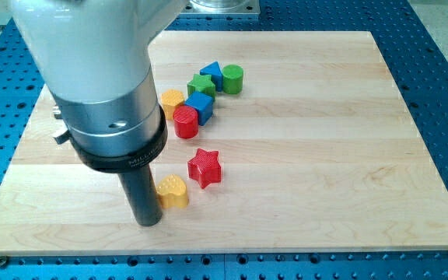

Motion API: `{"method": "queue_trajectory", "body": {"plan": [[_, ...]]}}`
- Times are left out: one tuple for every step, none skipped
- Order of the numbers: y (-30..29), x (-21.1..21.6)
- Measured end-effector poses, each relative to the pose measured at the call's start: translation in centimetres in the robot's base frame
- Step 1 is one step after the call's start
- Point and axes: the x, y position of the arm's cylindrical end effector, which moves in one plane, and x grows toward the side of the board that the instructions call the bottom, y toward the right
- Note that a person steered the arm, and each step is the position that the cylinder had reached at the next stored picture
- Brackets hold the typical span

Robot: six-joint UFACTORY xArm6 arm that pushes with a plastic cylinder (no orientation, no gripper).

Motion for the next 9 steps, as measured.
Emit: {"method": "queue_trajectory", "body": {"plan": [[3.7,-0.4],[5.6,-2.0],[6.3,-4.0],[6.4,-6.2],[6.5,-8.4],[11.0,-6.1],[14.2,-5.4],[13.1,-8.3],[11.6,-10.5]]}}
